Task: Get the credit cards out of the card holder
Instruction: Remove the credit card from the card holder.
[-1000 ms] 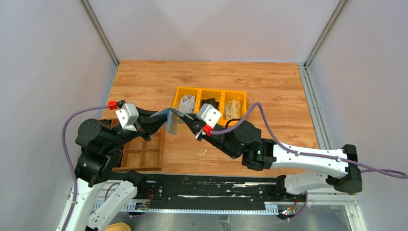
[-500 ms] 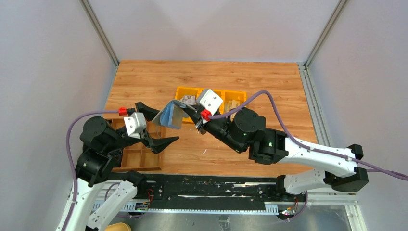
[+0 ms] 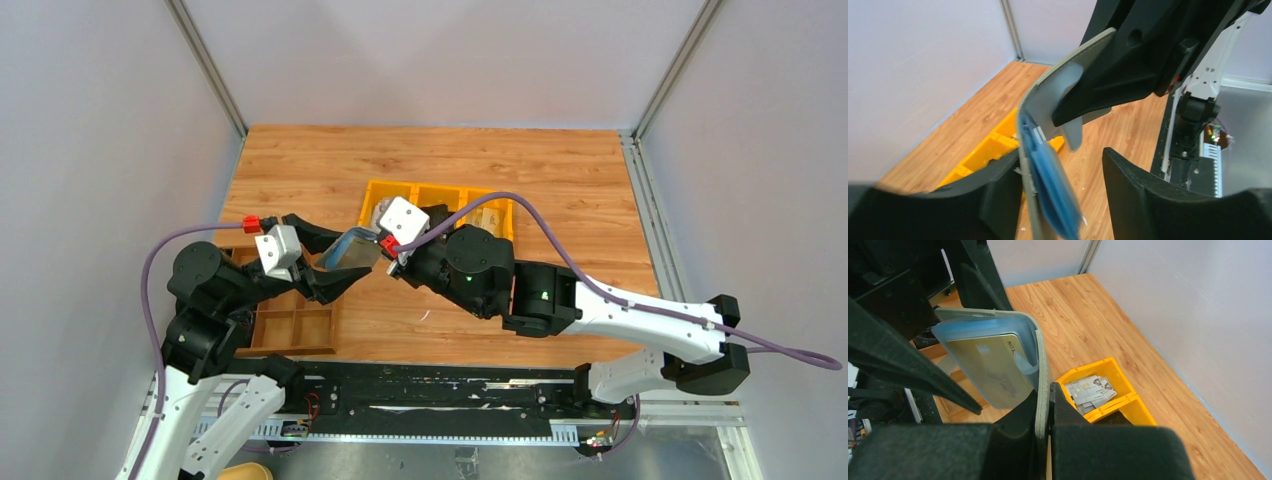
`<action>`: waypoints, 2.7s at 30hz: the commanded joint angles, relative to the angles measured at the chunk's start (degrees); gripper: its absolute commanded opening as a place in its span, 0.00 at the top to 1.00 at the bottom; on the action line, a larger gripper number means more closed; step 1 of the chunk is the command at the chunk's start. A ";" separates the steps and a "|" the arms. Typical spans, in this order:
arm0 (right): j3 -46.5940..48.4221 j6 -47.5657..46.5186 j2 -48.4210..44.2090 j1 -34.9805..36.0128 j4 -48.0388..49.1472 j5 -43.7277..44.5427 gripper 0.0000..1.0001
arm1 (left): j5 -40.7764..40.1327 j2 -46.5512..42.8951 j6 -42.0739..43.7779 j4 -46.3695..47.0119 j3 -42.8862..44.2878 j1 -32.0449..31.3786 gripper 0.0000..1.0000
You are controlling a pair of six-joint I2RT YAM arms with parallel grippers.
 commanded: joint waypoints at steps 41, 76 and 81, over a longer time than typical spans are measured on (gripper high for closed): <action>-13.33 58.54 -3.55 -45.22 21.57 -61.50 0.45 | -5.29 45.26 3.56 -56.02 30.10 12.37 1.00; -25.26 71.44 8.82 -36.10 43.85 -72.08 0.57 | 16.29 39.23 4.63 -55.84 30.96 13.16 1.00; -25.76 78.08 10.88 -36.12 53.89 -75.74 0.70 | 15.80 39.45 4.54 -55.87 31.18 13.16 1.00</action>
